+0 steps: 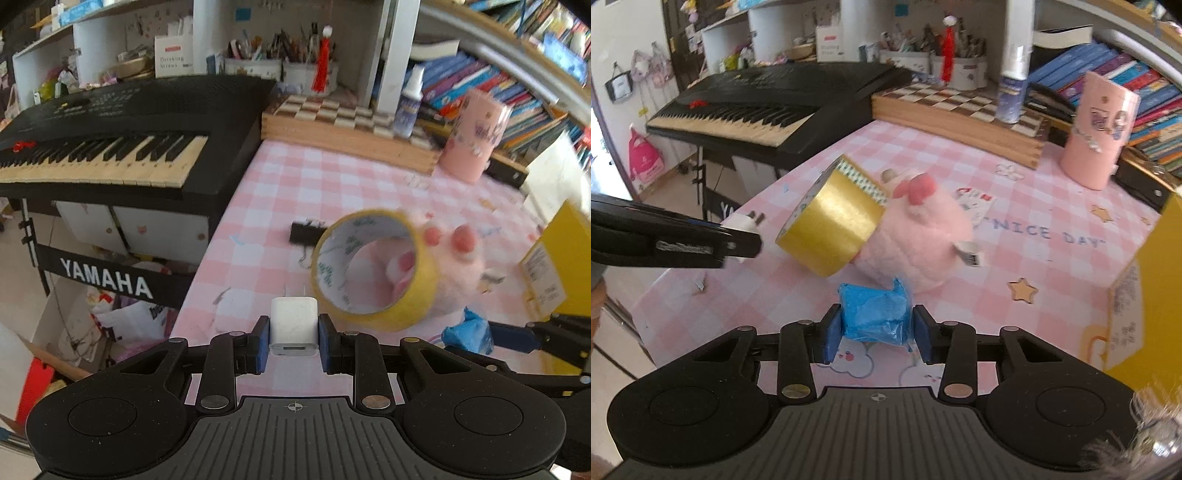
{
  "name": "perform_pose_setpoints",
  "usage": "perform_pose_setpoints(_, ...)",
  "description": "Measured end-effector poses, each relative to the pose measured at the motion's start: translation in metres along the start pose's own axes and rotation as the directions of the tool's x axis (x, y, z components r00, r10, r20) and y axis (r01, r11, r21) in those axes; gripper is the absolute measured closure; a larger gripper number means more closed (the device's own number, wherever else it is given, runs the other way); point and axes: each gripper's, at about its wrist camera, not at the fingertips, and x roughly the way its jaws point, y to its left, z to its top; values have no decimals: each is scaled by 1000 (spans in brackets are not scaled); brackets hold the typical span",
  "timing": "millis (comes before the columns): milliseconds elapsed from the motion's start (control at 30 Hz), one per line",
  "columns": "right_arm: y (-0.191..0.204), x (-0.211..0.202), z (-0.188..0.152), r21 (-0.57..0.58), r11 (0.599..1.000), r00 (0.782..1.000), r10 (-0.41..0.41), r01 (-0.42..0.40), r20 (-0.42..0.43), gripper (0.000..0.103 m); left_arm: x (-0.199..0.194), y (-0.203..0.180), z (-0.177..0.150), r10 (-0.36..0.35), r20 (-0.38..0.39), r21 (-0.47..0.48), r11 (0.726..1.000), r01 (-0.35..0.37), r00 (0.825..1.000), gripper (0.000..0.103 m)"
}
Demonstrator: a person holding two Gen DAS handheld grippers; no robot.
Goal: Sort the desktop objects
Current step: 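Carry the charger and blue packet over the yellow box with both tools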
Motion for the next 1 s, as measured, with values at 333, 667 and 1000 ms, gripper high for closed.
perform_pose_setpoints(333, 3, -46, -9, 87, 993, 994, -84, 78, 65, 66, -47, -6, -8, -73, 94, 66, 996, 67, 993, 78)
perform_pose_setpoints(667, 22, -91, -19, 165, 979, 985, -136, 117, 110, 66, -97, -2, -26, -179, 131, 75, 983, 170, 975, 78)
perform_pose_setpoints(1000, 52, -126, -51, 213, 966, 981, -169, 146, 91, 66, -125, -2, -58, -267, 108, 105, 961, 256, 958, 78)
